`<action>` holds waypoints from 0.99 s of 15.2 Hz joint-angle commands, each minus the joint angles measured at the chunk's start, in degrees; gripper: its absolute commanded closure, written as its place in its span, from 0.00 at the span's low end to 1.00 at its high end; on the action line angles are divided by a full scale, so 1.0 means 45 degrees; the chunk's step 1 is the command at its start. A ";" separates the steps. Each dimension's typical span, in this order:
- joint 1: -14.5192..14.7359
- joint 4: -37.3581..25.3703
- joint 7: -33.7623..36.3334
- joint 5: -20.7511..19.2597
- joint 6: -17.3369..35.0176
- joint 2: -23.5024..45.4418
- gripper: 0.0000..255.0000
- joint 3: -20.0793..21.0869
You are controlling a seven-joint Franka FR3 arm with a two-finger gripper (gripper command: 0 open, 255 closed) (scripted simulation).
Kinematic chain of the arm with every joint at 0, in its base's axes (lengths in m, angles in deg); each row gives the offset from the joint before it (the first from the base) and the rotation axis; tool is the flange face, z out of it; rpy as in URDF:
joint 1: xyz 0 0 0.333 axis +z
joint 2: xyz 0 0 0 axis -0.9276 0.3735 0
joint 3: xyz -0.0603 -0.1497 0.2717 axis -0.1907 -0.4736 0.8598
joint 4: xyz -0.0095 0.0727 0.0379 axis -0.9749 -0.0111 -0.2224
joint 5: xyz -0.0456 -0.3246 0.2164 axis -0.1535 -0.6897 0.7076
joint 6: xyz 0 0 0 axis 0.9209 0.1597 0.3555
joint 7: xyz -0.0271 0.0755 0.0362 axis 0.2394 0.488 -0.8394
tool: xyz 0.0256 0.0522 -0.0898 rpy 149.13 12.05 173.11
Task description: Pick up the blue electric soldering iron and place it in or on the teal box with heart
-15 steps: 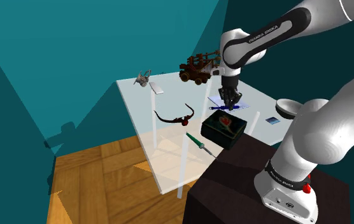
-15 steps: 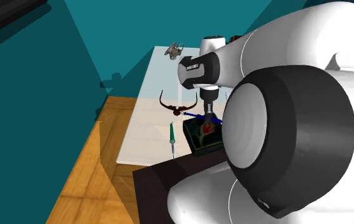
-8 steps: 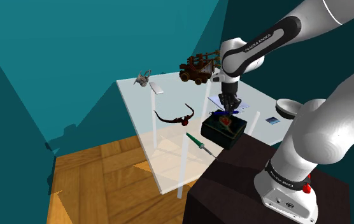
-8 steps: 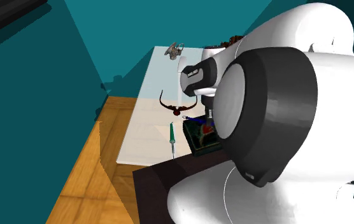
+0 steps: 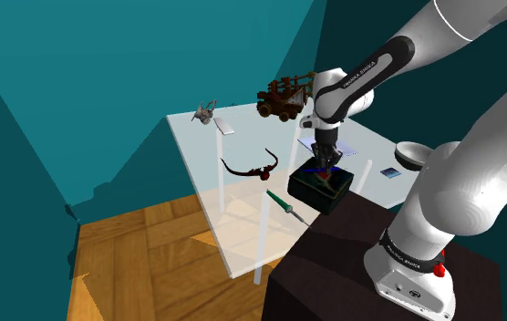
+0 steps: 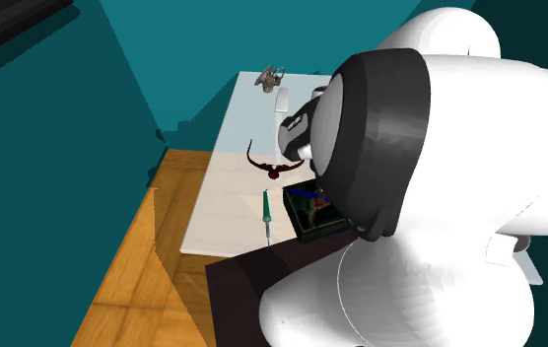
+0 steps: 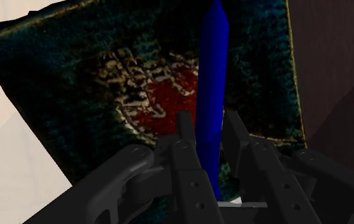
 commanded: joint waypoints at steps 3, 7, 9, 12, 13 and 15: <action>0.0017 0.0001 -0.0014 0.0031 0.0093 0.0088 1.00 -0.0010; 0.0017 0.0001 -0.0014 0.0030 0.0091 0.0087 0.00 -0.0010; 0.0017 0.0001 -0.0014 0.0030 0.0091 0.0087 0.00 -0.0010; 0.0017 0.0001 -0.0014 0.0030 0.0091 0.0087 0.00 -0.0010; 0.0014 -0.0232 0.0045 0.0000 -0.0456 -0.0239 0.00 0.0074; 0.0025 -0.0750 0.0129 -0.0007 -0.1514 -0.0797 0.00 0.0247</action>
